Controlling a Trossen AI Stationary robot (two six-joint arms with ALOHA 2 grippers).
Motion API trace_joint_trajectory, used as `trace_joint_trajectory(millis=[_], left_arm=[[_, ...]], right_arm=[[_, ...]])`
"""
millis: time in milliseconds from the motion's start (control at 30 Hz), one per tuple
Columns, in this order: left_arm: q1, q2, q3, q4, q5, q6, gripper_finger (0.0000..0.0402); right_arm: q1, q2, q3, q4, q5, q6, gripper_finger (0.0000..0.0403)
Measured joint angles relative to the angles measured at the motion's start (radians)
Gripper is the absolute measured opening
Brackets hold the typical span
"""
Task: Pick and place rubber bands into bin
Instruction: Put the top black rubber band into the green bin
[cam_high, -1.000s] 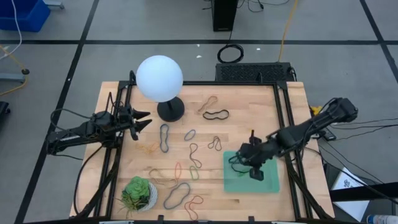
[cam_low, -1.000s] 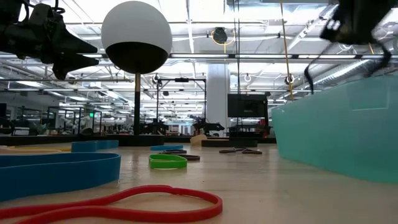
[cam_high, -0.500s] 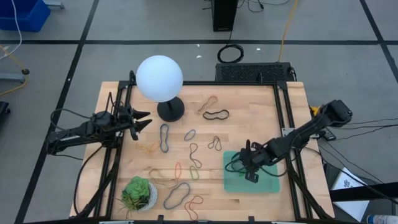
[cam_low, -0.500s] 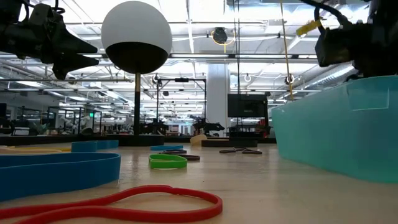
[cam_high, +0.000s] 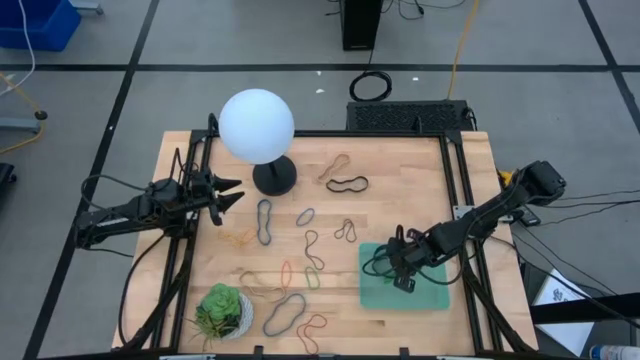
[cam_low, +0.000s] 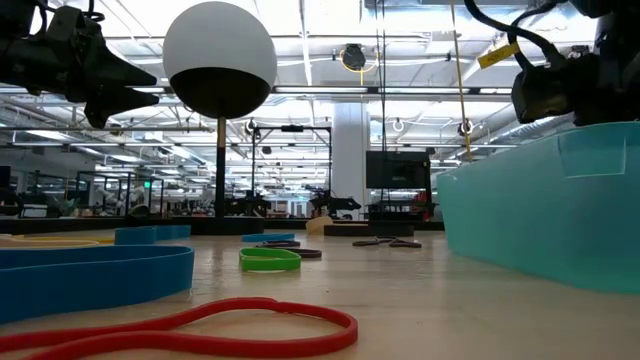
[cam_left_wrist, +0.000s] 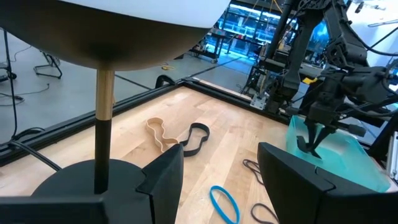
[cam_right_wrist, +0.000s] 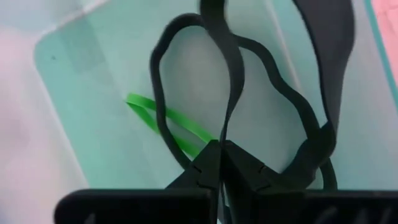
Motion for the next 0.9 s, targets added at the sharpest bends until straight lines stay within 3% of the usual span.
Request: trace_joint_trajectory(millis=[533,900], left_arm=[[0.0,0.0,0.0,0.0,0.0,-0.001,0.0212],[0.0,0.0,0.0,0.0,0.0,-0.001,0.0212]], right_arm=[[0.0,0.0,-0.017,0.003,-0.002,0.0,0.0025],[0.0,-0.013,-0.017,0.004,-0.003,-0.024,0.0135]])
